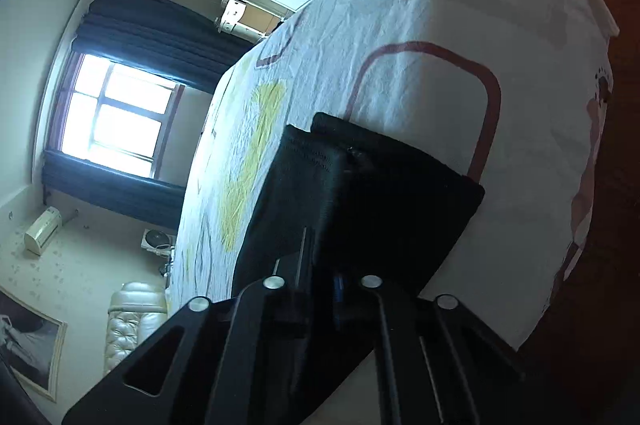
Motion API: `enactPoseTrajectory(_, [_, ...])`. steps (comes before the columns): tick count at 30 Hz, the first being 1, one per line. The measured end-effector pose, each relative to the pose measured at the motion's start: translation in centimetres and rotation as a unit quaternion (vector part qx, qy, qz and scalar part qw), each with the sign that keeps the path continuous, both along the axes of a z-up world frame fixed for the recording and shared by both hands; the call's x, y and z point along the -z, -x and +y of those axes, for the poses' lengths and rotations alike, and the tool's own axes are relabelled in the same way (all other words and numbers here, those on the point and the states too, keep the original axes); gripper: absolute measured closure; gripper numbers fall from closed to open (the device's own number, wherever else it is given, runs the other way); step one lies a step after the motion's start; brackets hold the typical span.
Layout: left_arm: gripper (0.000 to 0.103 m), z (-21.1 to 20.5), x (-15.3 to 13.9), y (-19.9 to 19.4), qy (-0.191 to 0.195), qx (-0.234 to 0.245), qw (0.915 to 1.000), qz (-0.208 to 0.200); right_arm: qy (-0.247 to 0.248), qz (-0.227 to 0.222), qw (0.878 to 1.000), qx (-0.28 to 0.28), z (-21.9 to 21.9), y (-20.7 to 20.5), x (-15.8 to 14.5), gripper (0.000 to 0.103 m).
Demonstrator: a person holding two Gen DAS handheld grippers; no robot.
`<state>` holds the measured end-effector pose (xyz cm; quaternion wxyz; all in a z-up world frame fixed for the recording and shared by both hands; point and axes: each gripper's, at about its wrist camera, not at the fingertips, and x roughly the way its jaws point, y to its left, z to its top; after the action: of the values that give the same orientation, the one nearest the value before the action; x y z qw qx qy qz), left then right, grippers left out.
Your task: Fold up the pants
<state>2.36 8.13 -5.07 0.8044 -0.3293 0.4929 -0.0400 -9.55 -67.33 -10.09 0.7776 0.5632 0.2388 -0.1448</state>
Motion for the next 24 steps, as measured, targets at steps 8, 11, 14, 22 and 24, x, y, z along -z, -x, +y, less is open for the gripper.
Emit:
enactPoseTrajectory(8, [0.010, -0.4, -0.1, -0.3, -0.005, 0.005, 1.0000, -0.002, -0.001, 0.036, 0.999, 0.025, -0.6, 2.8, 2.1, 0.097])
enactPoseTrajectory(11, [0.010, -0.8, -0.1, -0.3, -0.002, 0.007, 1.0000, 0.004, 0.000, 0.026, 0.999, 0.037, -0.8, 3.3, 1.8, 0.097])
enactPoseTrajectory(14, [0.010, -1.1, -0.6, -0.4, -0.007, 0.016, 0.9998, -0.009, 0.042, 0.044, 0.998, 0.033, -1.0, 3.7, 1.0, 0.097])
enactPoseTrajectory(22, [0.010, -1.5, -1.9, -1.2, -0.028, 0.045, 0.9979, -0.038, 0.072, 0.060, 0.993, 0.075, -3.9, 6.9, 1.0, 0.067])
enactPoseTrajectory(24, [0.010, -1.4, -2.4, -1.4, -0.038, 0.051, 0.9968, -0.047, 0.068, 0.045, 0.994, 0.070, -5.0, 7.4, 0.6, 0.055])
